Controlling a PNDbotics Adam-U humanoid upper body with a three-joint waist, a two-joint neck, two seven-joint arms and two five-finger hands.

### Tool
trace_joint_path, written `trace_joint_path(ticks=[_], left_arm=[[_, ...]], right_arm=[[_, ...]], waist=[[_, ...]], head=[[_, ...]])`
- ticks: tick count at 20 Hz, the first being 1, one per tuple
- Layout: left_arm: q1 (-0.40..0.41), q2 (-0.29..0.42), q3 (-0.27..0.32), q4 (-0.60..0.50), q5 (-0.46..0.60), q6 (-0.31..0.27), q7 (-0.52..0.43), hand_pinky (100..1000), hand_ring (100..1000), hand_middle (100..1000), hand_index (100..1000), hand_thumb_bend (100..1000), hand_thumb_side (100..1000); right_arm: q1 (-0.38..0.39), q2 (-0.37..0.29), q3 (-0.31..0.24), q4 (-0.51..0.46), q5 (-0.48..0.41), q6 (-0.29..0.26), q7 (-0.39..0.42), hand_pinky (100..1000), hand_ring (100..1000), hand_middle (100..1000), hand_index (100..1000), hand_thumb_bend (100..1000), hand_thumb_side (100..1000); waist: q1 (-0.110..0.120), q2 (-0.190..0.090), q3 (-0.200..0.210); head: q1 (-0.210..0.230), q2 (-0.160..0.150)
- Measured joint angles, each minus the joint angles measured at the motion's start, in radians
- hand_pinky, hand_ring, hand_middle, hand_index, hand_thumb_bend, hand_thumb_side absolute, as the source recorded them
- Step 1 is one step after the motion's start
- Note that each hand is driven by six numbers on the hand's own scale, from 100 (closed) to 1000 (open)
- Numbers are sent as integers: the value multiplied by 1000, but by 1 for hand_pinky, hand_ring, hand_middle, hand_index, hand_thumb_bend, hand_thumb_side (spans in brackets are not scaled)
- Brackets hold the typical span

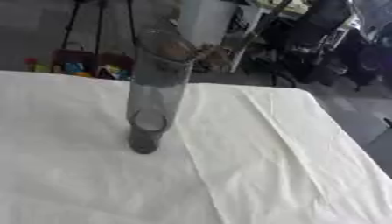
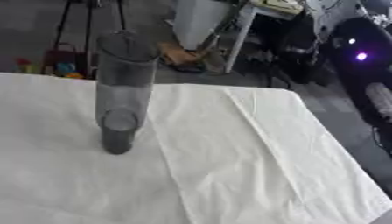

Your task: Arrange flowers into the vase.

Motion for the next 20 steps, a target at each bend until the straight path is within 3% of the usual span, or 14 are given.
trace_joint_path(ticks=[6,20], left_arm=[[0,8,0,0,-8,0,0,776,760,849,931,100,830],[1,8,-6,0,-27,-6,-4,775,761,850,931,100,834]], right_arm=[[3,-3,-11,5,-55,-35,15,100,100,100,100,426,170],[11,-18,-18,24,-148,-89,93,100,100,100,100,432,206]], waist=[[-10,4,4],[-8,18,16]], head=[[-12,-1],[-55,-10]])
